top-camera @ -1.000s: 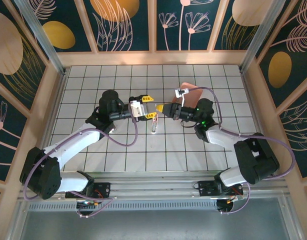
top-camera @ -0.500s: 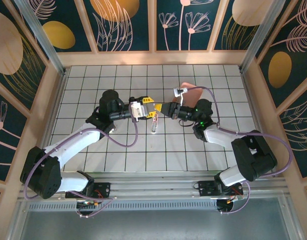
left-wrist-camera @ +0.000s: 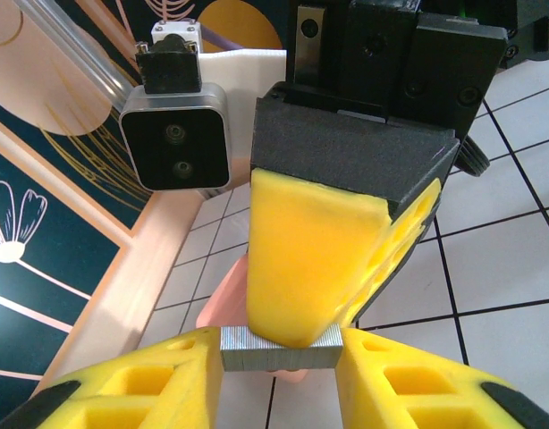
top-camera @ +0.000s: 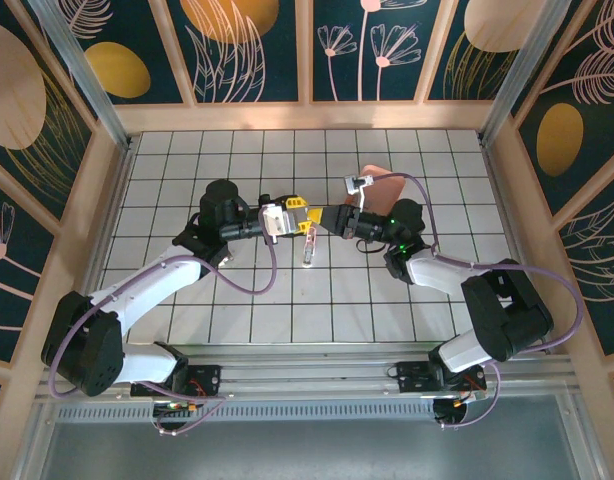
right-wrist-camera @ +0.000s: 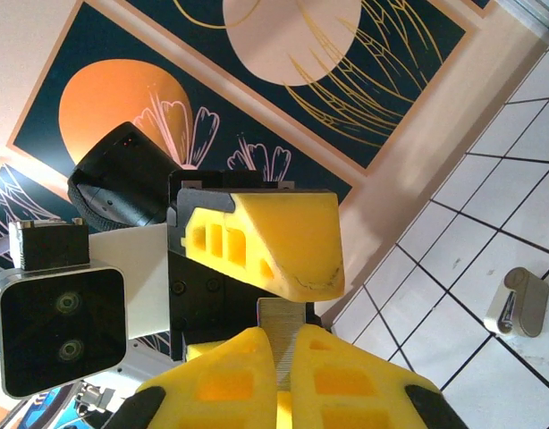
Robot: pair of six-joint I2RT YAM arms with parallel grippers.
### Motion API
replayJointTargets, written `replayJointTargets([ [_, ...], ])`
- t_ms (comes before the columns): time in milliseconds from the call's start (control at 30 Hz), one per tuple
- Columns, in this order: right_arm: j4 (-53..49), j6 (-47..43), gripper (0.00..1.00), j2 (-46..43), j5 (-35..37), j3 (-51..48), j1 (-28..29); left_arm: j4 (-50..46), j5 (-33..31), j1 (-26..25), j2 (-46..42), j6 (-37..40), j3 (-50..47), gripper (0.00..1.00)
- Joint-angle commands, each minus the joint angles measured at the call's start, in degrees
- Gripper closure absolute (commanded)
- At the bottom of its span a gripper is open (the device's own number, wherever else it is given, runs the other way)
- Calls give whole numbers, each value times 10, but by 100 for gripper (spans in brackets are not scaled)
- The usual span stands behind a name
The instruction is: Load the staples into the stapler
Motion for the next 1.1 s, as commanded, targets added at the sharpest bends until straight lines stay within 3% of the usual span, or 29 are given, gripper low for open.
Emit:
replayJointTargets([
  [0,33,2,92,6,-8,12,7,24,13,-4,3,1,5,64],
  [367,28,5,91,2,0,3,8,9,9,-4,-1,1,9,74],
  [667,-29,-31,80,-28,26,-6,6,-52,13,-5,3,8,31,80],
  [800,-49,-43,70,-59,45,-21,-5,-122,-3,-4,18,-8,59,79],
  [967,-176,-101,63,-140,85,-38,-31,-227,-35,-5,61,-109,118,78],
  [1067,-315,-129,62,-197,149,-41,-56,-281,-75,-17,86,-164,141,78],
])
